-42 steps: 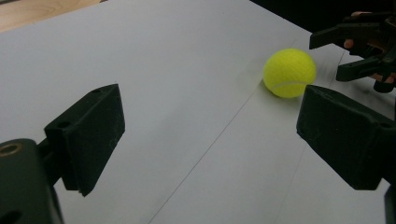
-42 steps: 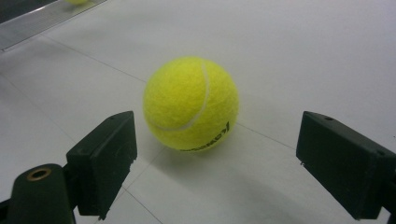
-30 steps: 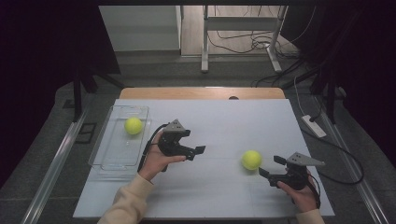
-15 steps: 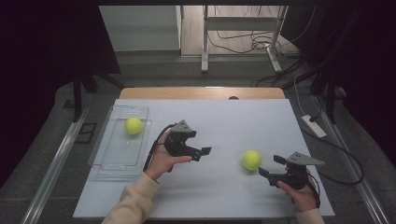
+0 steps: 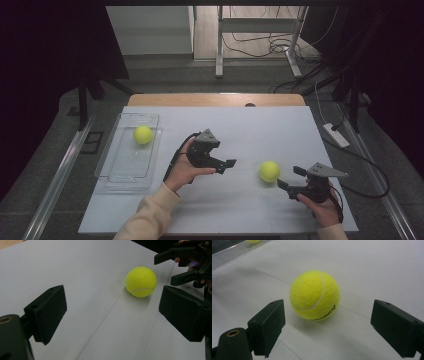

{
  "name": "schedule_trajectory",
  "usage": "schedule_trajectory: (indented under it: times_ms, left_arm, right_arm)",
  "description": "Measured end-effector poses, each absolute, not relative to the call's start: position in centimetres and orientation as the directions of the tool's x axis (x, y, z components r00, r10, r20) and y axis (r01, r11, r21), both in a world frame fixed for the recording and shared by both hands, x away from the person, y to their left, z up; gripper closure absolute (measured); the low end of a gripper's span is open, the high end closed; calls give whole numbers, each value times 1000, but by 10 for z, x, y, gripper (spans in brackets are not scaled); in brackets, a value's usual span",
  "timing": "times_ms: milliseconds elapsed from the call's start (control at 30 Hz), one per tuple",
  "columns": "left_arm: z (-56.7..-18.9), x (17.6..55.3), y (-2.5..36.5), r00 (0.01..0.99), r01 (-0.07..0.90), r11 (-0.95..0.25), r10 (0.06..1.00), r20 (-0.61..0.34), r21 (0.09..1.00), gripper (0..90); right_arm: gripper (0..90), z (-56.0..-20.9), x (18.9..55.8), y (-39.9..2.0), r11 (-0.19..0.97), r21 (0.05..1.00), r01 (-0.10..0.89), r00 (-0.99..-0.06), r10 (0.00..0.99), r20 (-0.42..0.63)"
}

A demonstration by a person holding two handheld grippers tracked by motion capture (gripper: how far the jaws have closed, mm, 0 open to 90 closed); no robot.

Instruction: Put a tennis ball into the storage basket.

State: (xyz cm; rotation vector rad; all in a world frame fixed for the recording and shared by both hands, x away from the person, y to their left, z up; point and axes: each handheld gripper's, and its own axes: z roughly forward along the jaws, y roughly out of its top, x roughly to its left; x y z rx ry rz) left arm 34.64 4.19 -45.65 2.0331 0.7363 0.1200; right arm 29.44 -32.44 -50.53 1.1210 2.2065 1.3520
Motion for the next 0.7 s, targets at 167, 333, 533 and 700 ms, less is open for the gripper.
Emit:
schedule_trajectory:
  times_ms: [167, 333, 533, 700]
  left_arm:
    - [-457, 347, 37, 817, 452, -384, 540, -202, 805, 89]
    - [-457, 349, 31, 820, 452, -389, 534, -203, 803, 89]
    - [-456, 351, 23, 826, 450, -399, 526, -203, 799, 90]
    - [-457, 353, 17, 827, 452, -404, 523, -204, 795, 90]
  right_arm:
    - [121, -505, 295, -324, 245, 856, 455, -641, 757, 124]
    - [120, -505, 295, -324, 245, 856, 455, -641, 758, 124]
    - [120, -505, 294, -324, 245, 857, 454, -642, 757, 124]
    - [120, -505, 294, -324, 244, 857, 455, -641, 757, 125]
